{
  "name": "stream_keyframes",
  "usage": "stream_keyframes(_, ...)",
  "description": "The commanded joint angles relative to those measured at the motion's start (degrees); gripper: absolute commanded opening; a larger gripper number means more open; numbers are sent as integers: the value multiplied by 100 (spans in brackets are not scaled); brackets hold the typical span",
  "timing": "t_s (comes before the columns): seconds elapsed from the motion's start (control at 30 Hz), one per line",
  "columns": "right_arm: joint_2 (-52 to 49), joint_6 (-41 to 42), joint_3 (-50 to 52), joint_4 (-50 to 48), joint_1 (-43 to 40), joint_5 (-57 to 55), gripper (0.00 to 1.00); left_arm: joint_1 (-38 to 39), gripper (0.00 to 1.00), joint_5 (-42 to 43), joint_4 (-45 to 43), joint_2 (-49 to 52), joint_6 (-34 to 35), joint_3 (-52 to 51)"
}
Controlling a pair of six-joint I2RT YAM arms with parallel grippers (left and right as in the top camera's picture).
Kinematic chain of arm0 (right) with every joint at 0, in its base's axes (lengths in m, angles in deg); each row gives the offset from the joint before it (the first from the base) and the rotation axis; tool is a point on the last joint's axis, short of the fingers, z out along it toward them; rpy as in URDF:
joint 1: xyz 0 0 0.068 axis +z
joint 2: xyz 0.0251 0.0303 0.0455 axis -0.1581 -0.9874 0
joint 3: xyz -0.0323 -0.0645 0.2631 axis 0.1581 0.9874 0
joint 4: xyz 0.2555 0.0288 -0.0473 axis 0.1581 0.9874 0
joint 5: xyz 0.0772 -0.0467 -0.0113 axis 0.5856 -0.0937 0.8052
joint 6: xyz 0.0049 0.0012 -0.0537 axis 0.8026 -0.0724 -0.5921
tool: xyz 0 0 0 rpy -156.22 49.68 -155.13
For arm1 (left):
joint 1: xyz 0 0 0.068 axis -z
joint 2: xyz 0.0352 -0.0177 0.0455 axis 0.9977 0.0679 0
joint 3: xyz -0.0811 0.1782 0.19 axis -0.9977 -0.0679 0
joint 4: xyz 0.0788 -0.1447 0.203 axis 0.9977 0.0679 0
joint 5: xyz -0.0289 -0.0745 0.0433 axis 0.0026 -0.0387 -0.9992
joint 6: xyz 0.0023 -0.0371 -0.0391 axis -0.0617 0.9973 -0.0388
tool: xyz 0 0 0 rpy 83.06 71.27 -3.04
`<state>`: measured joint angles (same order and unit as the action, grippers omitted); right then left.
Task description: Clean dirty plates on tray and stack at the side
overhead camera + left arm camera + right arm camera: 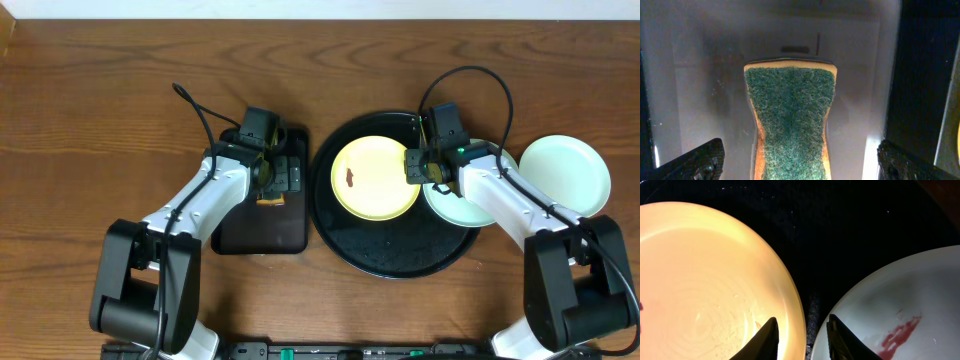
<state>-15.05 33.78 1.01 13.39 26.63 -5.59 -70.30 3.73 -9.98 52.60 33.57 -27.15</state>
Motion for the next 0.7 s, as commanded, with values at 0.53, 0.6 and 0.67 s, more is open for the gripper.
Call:
stream_keyframes(0.53,111,-66,-24,-11,46,-74,31,-15,56,-201,-243,39,-59,-568)
stream_keyframes(0.6,111,-66,-24,-11,46,-74,31,-15,21,-201,-243,39,-59,-568)
stream_keyframes(0.67,111,-66,-24,-11,46,-74,31,-15,8,-201,-240,39,-59,-566)
